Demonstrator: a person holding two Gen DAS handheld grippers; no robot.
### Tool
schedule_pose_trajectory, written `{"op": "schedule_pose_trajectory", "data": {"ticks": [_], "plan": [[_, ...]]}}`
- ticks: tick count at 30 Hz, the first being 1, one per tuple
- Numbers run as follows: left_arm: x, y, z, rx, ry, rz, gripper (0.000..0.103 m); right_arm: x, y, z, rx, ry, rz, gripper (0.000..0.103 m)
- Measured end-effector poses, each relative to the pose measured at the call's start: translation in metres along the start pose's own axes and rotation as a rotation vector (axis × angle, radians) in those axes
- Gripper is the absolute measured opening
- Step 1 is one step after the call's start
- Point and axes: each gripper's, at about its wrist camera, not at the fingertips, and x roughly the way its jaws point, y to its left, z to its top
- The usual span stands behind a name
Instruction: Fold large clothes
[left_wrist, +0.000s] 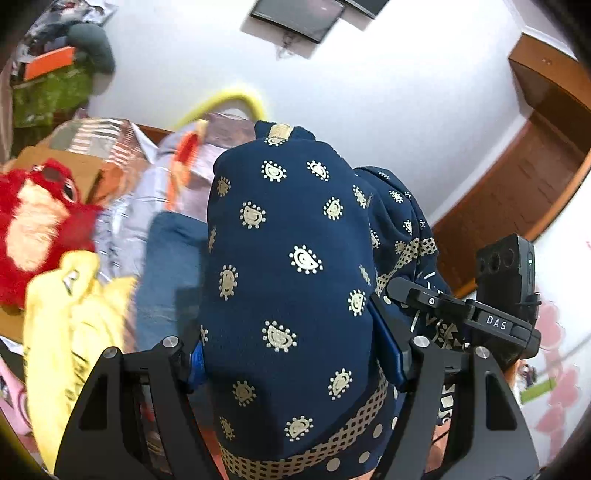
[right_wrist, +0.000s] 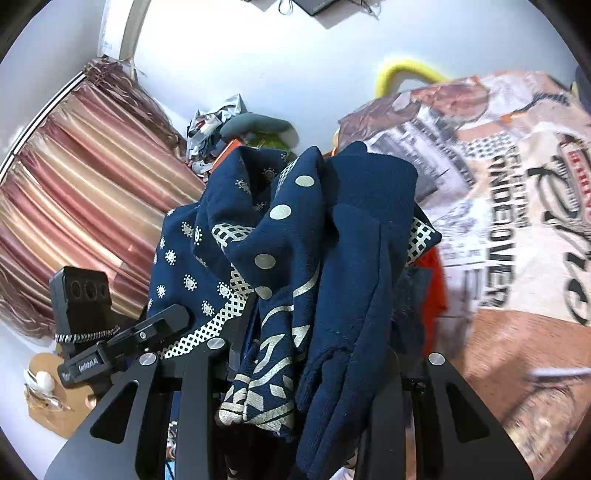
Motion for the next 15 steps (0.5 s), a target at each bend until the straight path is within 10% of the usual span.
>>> {"op": "schedule_pose_trajectory", "data": {"ticks": [9,15], "plan": [[0.097,0.091,-0.009,-0.075,0.120,0.179,0.075,0.100,-0.046,-0.002,0.065,0.156,-0.147,0.036],[0.101,0.120,-0.025,-0.197,0.122,0.064,0.088,0.099,-0.077,-0.007,0.105,0.210,-0.105,0.050]]}}
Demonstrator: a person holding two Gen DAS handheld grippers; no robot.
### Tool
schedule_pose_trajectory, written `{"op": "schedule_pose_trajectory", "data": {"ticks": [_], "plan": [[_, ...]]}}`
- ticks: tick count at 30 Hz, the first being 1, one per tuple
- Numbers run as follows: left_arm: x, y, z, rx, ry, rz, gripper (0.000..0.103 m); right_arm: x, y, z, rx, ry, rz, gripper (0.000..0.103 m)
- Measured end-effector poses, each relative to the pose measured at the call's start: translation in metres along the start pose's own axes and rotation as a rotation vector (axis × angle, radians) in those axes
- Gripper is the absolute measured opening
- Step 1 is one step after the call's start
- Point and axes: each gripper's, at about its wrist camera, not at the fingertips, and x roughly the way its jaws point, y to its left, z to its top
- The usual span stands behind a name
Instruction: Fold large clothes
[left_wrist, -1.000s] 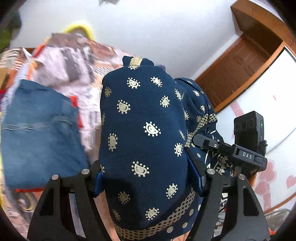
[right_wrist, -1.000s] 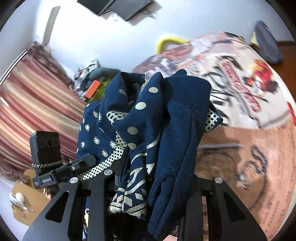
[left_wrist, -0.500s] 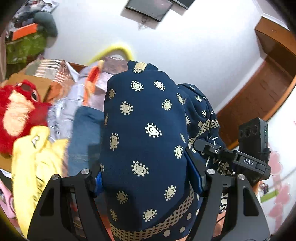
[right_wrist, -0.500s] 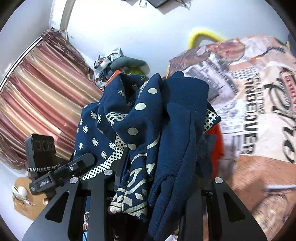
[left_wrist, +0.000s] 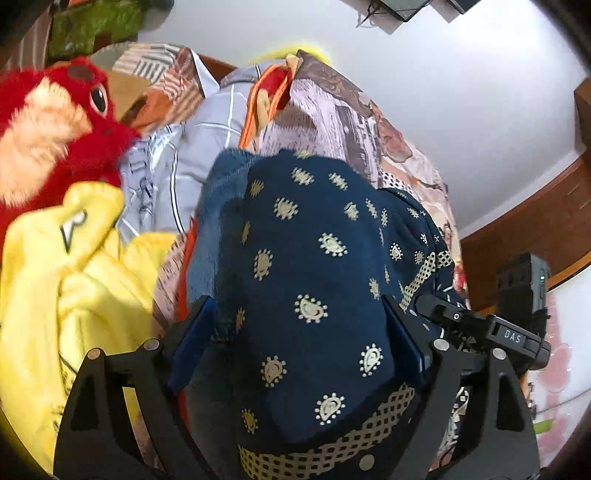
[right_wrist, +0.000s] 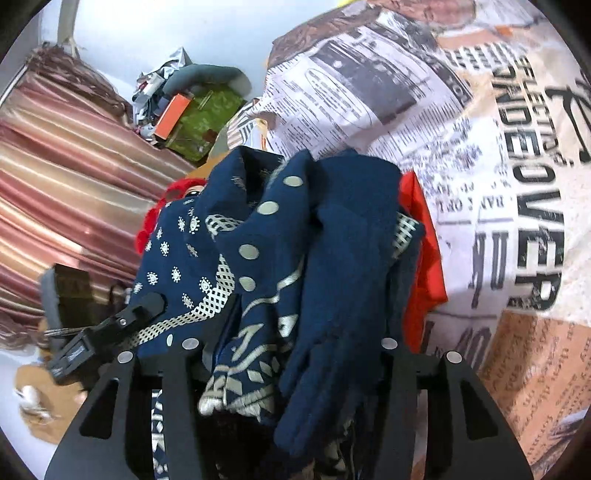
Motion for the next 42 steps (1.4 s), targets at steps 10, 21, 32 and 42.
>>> {"op": "schedule_pose_trajectory", "data": {"ticks": [10,21,32,42], "plan": [[-0.051,-0.038,-0.052,0.195,-0.058,0.173,0.096,-0.062,0.024,-0.062,-0.146,-0.067,-0.275,0.076],[-0.119,-0.074,-0.113,0.292,-0.134,0.278,0.095,-0.130,0.078,-0.103,-0.287,-0.224,-0.370,0.076],[-0.266,-0.176,-0.161,0.444,-0.541,0.257,0.095,-0.233,0.180,-0.170,-0.488,-0.595,-0.318,0.076],[-0.351,-0.225,-0.248,0.517,-0.847,0.192,0.096,-0.290,0.230,-0.252,-0.591,-0.890,-0.237,0.076]]}}
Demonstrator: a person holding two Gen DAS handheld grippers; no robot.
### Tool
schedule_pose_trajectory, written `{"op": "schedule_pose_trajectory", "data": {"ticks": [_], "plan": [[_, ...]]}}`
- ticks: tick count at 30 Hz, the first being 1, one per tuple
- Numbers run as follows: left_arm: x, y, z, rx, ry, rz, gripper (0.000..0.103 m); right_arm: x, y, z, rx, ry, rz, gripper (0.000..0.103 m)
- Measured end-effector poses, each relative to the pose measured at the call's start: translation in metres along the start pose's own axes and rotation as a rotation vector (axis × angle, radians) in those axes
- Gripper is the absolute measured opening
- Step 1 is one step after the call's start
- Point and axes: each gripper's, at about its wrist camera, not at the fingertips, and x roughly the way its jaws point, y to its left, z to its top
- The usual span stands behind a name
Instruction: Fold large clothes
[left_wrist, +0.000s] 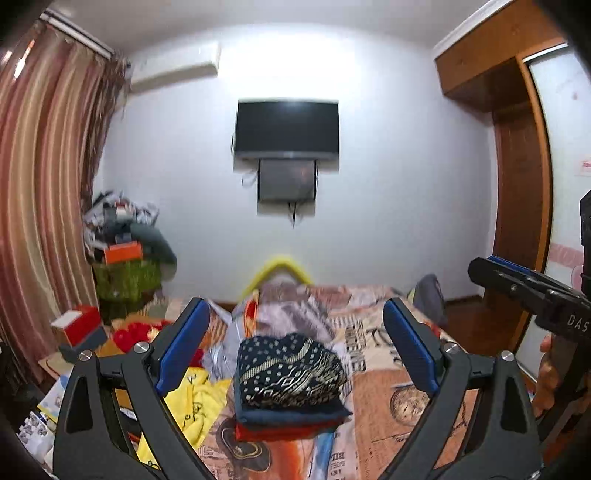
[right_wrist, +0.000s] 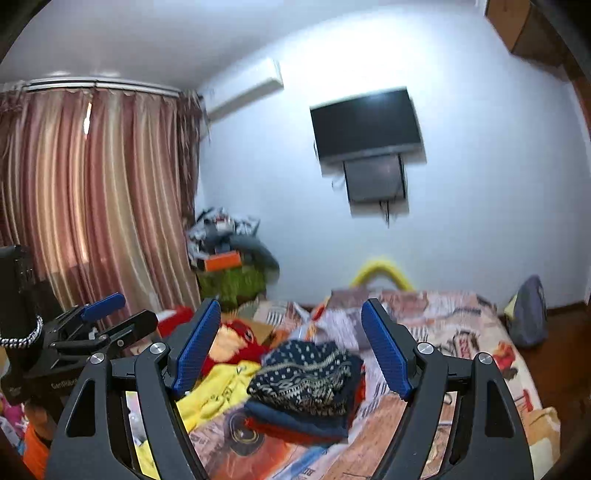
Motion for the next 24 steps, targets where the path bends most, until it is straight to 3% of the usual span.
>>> {"op": "schedule_pose_trajectory", "data": {"ticks": [5,10,17,24], "plan": [[-0.035,-0.013,-0.009,0.002,-0.074,0.021,0.096,-0.022,0.016,-0.008,-0.036,-0.070,-0.039,0.076],[-0.048,-0.016,-0.023,-0.006,-0.086,0.055,0.100,-0.025,0.027,-0.020,-0.054,-0.079,-0.093,0.078],[-0.051,-0.007,-0.040,-0.090,-0.028,0.045,0.103,-0.026,0.028,-0.026,-0.049,-0.070,-0.177,0.103],[-0.047,0.000,-0.048,-0.108,0.014,0.061,0.103,-0.027,0.024,-0.031,-0.039,-0.041,-0.204,0.103]]}}
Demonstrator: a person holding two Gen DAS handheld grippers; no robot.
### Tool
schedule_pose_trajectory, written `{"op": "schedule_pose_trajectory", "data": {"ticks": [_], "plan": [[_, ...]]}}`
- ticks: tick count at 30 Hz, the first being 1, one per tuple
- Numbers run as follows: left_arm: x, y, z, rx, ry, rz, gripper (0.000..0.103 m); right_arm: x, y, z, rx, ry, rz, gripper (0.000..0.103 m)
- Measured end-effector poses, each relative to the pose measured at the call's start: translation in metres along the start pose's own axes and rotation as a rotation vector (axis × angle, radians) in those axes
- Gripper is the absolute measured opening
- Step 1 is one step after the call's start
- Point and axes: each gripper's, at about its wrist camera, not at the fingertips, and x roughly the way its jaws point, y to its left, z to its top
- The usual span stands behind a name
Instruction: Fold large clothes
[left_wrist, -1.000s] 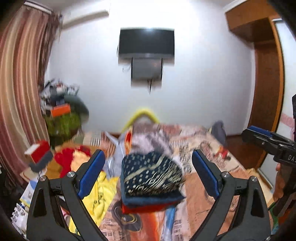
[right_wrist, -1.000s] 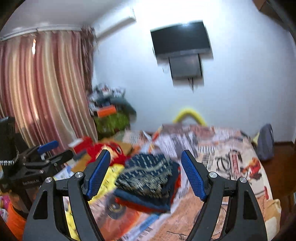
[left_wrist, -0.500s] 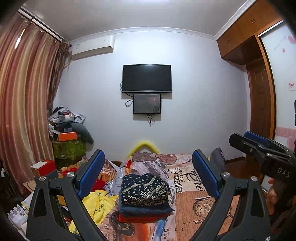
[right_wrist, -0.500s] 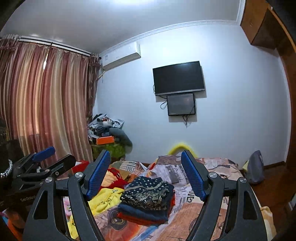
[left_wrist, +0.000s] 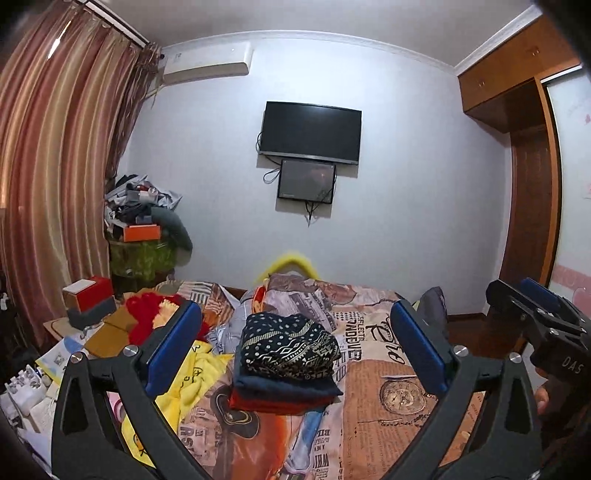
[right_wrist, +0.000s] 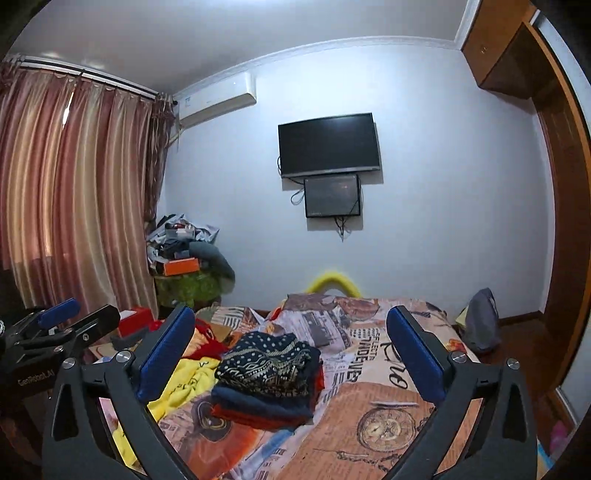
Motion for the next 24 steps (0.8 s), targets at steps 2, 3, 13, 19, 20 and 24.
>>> {"op": "schedule_pose_trajectory", "data": {"ticks": [2,3,13,19,20,24], "plan": [[0.0013,0.0010,-0.0023,-0.002,0.007,0.004,0.103,-0.0012,-0.0005,-0.0024,-0.002,0.007,-0.006,0.103],[0.0020,0.0010,-0.0032,-0.001,0.011,0.007,0.103,-0.0026,-0.0010,-0.0050,-0.004,0.010,-0.007,0.103],[0.0057,-0.0005,-0.0077,0.009,0.034,0.022,0.103,-0.0042,-0.0025,-0.0068,-0.003,0.029,-0.001,0.103],[0.0062,0.0013,-0.0078,0.001,0.039,0.021,0.103,-0.0058,-0.0026,-0.0076,-0.009,0.039,0.005,0.103],[0.0064,0.0015,-0.0076,0.000,0.039,0.020,0.103,-0.0060,-0.0021,-0.0088,-0.011,0.041,0.006,0.103],[0.0062,0.0008,-0.0074,0.004,0.039,0.021,0.103,-0.0070,-0.0020,-0.0071,-0.012,0.041,0.007,0.103]]}}
